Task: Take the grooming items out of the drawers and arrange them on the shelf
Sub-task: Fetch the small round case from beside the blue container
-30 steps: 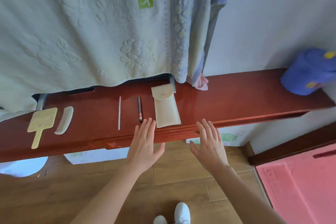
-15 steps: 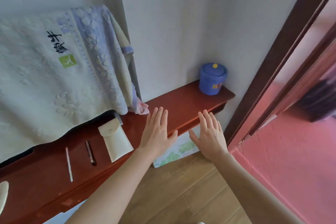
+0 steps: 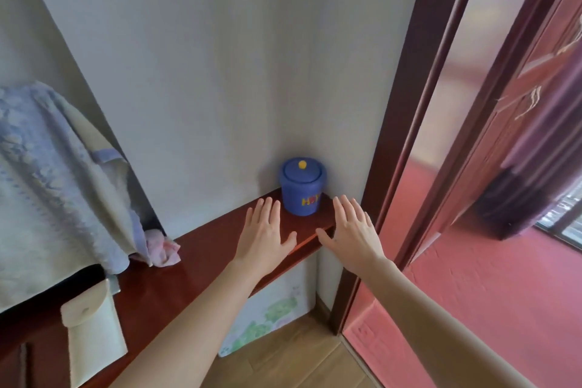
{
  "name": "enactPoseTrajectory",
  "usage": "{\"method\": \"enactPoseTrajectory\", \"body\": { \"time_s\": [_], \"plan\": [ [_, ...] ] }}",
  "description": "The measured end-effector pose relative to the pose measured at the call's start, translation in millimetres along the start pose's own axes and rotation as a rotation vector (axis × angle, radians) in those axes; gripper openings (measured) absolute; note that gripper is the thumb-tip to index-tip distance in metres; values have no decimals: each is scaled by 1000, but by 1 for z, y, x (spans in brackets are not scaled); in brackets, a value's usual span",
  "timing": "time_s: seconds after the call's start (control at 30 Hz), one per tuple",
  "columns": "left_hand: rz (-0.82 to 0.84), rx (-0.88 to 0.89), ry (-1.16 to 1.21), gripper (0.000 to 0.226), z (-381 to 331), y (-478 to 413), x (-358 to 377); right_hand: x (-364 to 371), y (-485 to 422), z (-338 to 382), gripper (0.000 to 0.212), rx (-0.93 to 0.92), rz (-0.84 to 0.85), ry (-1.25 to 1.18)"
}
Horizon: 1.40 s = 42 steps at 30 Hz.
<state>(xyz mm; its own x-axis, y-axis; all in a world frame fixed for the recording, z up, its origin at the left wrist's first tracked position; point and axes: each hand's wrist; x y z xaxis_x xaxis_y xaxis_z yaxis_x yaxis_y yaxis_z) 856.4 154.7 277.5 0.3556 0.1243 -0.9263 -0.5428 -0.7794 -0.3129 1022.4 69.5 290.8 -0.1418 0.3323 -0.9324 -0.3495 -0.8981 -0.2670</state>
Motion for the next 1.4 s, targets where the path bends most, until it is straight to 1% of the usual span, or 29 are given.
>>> {"method": "enactPoseTrajectory", "body": {
  "time_s": [0.13, 0.3, 0.5, 0.6, 0.83, 1.0, 1.1, 1.2, 1.3, 1.4],
  "plan": [
    [28, -51, -24, 76, -8, -25, 10, 4, -30, -20, 77, -24, 15, -24],
    [67, -55, -36, 75, 1, -51, 24, 25, -64, -24, 76, -41, 39, -63],
    [112, -9, -21, 73, 30, -102, 41, 57, -120, -19, 75, -17, 78, -129],
    [109, 21, -20, 73, 47, -132, 51, 70, -149, -17, 73, 3, 108, -158],
    [172, 87, 21, 72, 72, -182, 73, 99, -204, -18, 59, 37, 82, -47],
    [158, 136, 92, 68, 79, -204, 87, 119, -234, -18, 46, -13, -4, -5],
    [126, 136, 152, 61, 83, -213, 94, 129, -244, -20, 38, -37, 11, 9],
    [98, 134, 184, 61, 87, -222, 99, 135, -251, -23, 32, -35, 42, -35],
    [59, 82, 266, 44, 90, -230, 101, 135, -255, -27, 27, -8, 59, -102],
    [56, 57, 315, 37, 91, -238, 105, 127, -253, -32, 24, 91, 28, -276]
  ]
}}
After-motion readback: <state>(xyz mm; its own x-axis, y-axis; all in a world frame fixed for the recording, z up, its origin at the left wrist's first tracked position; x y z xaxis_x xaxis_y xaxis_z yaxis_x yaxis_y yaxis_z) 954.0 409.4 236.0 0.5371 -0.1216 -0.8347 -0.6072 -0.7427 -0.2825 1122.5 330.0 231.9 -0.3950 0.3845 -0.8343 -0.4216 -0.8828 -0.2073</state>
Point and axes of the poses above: each hand's wrist, its own y-axis away from the middle knuckle, its own x-axis out of the palm, z = x × y, and after that the axes turned 7 degrees about -z, right-handed
